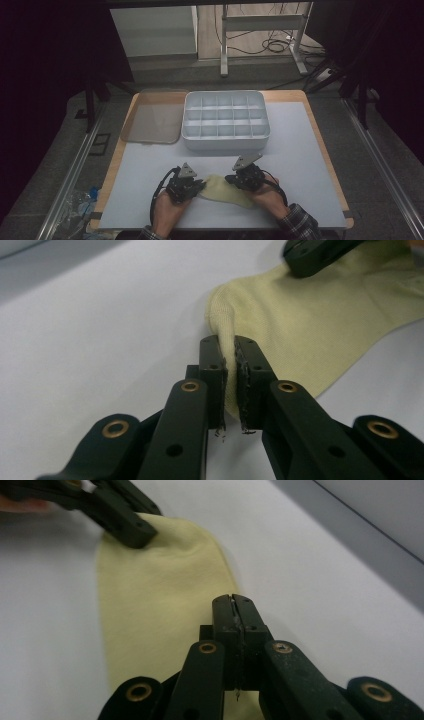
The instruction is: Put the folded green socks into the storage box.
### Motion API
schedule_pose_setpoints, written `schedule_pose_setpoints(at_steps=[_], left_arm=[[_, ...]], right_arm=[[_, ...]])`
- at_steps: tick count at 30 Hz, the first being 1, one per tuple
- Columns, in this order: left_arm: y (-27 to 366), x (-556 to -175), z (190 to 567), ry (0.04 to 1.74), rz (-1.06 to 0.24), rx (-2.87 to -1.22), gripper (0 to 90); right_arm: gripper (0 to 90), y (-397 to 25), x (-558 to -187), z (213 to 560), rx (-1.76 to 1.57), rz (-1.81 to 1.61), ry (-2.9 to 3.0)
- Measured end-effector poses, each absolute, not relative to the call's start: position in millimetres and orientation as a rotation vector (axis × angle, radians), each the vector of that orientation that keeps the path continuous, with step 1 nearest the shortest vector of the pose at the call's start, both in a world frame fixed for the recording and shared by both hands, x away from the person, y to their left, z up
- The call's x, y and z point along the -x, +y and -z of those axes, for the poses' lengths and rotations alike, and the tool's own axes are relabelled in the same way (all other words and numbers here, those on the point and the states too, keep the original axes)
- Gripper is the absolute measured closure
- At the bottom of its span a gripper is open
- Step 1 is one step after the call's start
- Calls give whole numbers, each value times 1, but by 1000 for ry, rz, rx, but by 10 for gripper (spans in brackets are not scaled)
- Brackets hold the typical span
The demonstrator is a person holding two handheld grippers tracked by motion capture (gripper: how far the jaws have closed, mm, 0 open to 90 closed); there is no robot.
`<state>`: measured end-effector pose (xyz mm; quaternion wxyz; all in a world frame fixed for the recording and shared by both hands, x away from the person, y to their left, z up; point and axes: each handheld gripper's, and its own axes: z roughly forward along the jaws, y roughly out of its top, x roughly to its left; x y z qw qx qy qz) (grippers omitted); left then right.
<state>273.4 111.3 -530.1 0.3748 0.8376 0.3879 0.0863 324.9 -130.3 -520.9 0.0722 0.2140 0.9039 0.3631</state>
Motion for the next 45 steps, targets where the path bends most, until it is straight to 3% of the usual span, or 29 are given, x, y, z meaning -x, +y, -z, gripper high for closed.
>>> schedule_pose_setpoints(at_steps=[45], left_arm=[[104, -273, 508, 954, -257, -2121, 835]], right_arm=[[900, -116, -279, 527, -470, -1088, 2821]])
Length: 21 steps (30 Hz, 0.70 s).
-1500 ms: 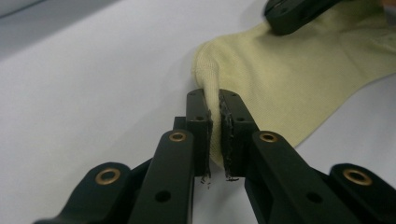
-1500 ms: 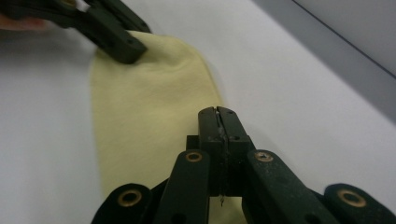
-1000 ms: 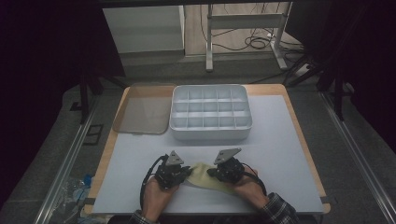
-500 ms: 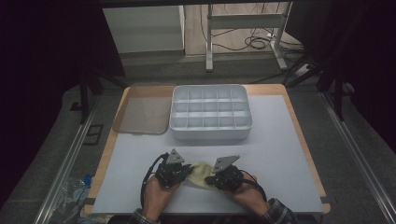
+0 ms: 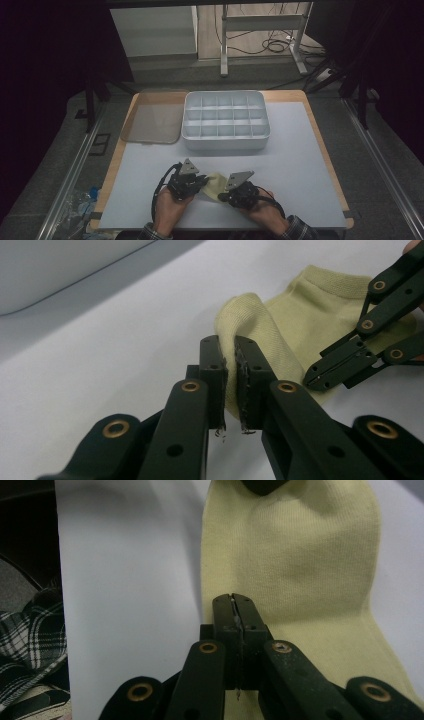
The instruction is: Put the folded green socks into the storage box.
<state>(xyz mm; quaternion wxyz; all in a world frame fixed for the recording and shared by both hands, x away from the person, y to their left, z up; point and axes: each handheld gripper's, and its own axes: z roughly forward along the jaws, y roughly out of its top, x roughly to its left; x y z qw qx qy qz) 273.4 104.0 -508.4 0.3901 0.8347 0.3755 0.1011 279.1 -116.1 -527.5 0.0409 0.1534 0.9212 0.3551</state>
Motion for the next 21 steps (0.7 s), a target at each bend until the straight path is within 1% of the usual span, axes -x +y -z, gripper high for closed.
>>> schedule_pose_setpoints(at_steps=[6, 9, 11, 14, 15, 16, 17, 18, 19, 20, 21], left_arm=[[104, -273, 506, 957, -255, -2128, 835], [104, -274, 503, 955, -251, -2125, 835], [103, -274, 501, 950, -255, -2130, 834], [99, -275, 499, 942, -253, -2133, 834], [99, -275, 499, 942, -253, -2133, 834], [97, -275, 498, 939, -251, -2136, 834], [96, -275, 498, 936, -251, -2139, 834], [95, -275, 497, 933, -249, -2140, 834], [94, -275, 496, 930, -248, -2144, 834], [92, -275, 496, 927, -248, -2145, 834], [91, -275, 495, 924, -246, -2147, 834]], right_arm=[[890, -120, -286, 525, -510, -1135, 2825], [847, -131, -293, 515, -563, -1157, 2755], [835, -134, -294, 513, -573, -1153, 2738], [758, -151, -301, 505, -618, -1139, 2665], [758, -151, -301, 505, -618, -1139, 2665], [740, -154, -302, 505, -625, -1127, 2655], [694, -163, -304, 504, -648, -1115, 2638], [694, -163, -304, 504, -648, -1115, 2638], [673, -166, -305, 504, -657, -1110, 2631], [634, -172, -305, 504, -670, -1094, 2604], [634, -172, -305, 504, -670, -1094, 2604]])
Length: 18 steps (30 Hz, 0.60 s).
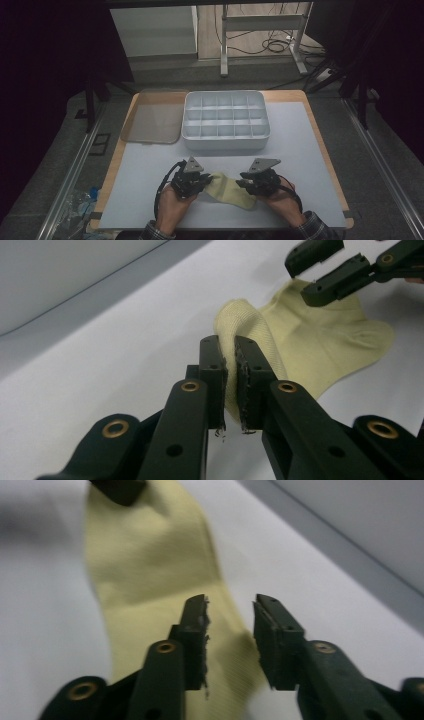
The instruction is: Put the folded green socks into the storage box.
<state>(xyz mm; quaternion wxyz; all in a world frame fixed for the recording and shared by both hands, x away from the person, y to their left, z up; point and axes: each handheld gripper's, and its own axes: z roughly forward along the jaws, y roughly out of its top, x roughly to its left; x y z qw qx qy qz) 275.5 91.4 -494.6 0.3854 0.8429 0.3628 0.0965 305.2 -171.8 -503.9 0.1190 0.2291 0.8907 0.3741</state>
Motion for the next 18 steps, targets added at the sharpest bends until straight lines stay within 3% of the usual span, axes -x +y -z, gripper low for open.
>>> schedule_pose_setpoints(at_steps=[14, 18], left_arm=[[72, -277, 483, 868, -222, -2181, 832], [63, -278, 481, 851, -214, -2192, 830]], right_arm=[[606, -181, -315, 520, -745, -1033, 2606], [545, -185, -316, 514, -751, -1050, 2580]])
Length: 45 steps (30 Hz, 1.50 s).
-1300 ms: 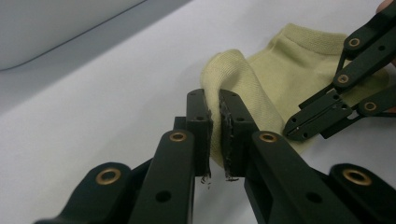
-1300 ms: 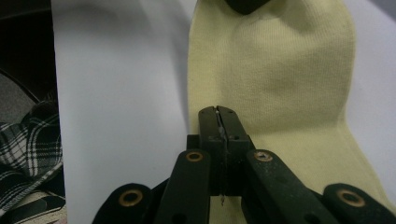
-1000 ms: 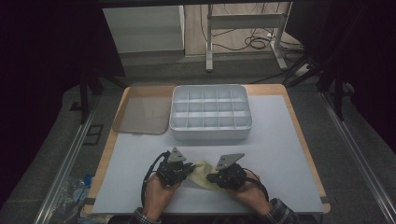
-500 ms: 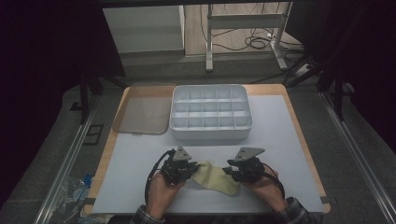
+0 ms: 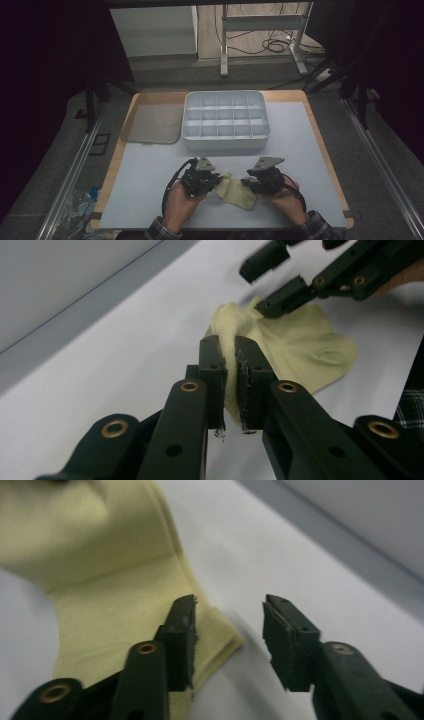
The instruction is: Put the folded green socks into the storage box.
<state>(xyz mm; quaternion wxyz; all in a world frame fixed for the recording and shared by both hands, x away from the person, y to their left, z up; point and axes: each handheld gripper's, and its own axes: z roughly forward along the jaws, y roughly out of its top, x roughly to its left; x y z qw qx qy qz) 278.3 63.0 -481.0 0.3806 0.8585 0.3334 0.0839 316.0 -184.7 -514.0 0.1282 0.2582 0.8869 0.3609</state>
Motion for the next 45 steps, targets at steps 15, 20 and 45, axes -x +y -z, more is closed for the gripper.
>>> schedule_pose_setpoints(at_steps=[15, 20, 45], left_arm=[[29, -286, 493, 813, -142, -2226, 814], [20, -287, 498, 795, -96, -2224, 799], [35, -298, 492, 846, -202, -2131, 284]], right_arm=[[496, -217, -323, 505, -864, -1051, 2475], [485, -217, -323, 505, -868, -1053, 2475], [461, -227, -326, 504, -915, -1055, 2454]])
